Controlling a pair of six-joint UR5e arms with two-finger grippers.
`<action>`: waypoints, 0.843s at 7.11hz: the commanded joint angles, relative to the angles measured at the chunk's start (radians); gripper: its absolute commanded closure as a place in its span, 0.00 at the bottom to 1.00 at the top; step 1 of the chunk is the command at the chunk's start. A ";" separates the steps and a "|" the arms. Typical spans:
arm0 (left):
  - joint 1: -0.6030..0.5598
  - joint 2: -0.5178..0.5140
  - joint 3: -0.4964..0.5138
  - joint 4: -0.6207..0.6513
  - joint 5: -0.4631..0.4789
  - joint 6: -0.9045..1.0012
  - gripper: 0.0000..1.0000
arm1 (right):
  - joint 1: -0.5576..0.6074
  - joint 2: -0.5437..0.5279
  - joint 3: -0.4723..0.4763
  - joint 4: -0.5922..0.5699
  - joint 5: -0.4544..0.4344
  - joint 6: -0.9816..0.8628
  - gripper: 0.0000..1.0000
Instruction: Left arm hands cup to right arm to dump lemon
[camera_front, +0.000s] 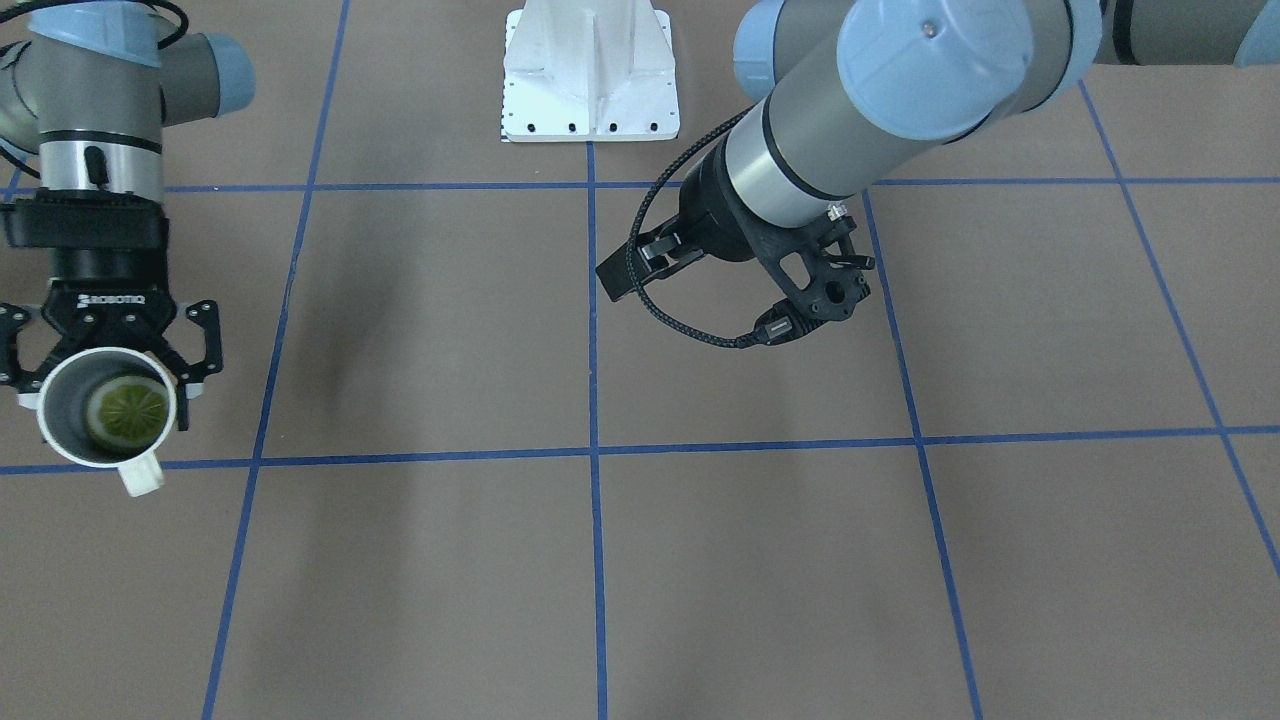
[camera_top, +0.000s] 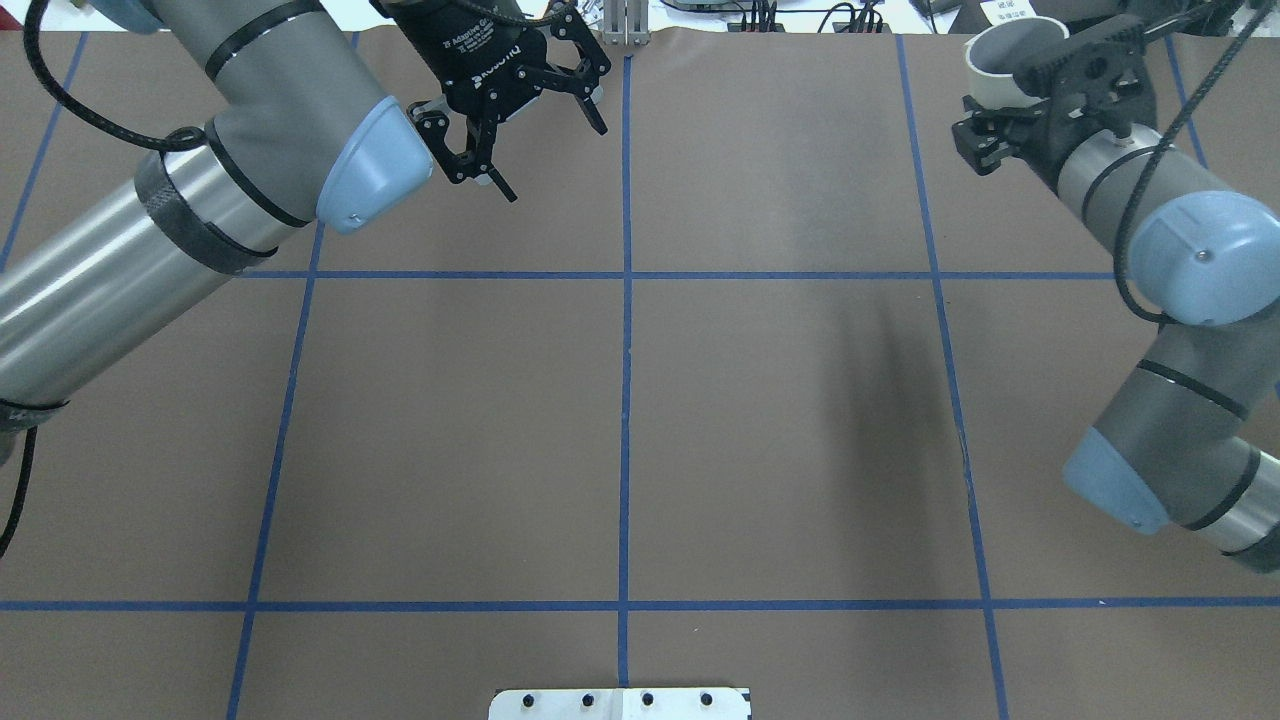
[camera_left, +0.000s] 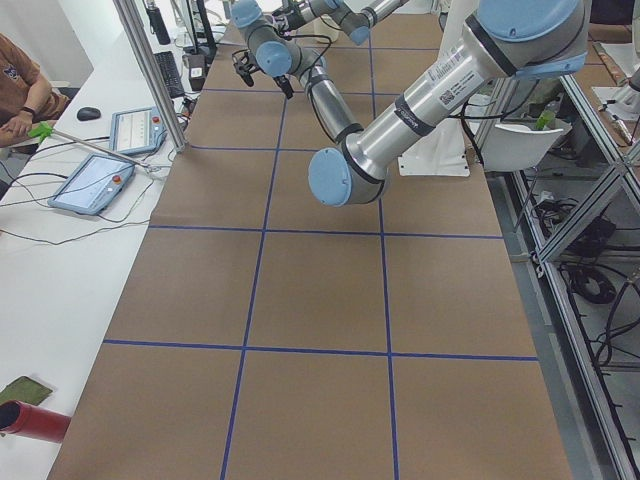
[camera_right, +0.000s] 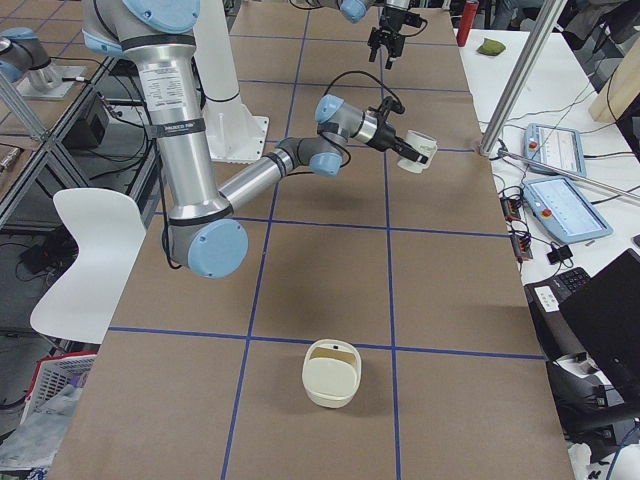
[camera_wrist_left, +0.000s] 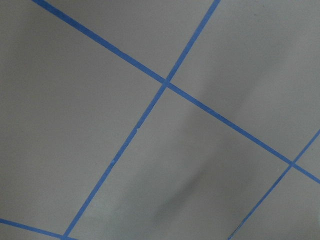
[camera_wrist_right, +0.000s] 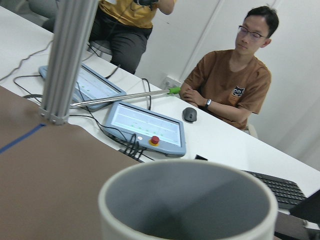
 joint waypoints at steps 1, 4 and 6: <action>-0.003 0.001 0.000 0.000 0.001 0.000 0.00 | 0.103 -0.196 0.002 0.240 0.073 0.007 0.88; -0.013 0.001 0.000 0.000 0.001 0.000 0.00 | 0.271 -0.437 -0.018 0.565 0.283 0.051 0.88; -0.026 0.001 0.000 0.000 0.003 0.002 0.00 | 0.373 -0.456 -0.123 0.732 0.403 0.196 0.88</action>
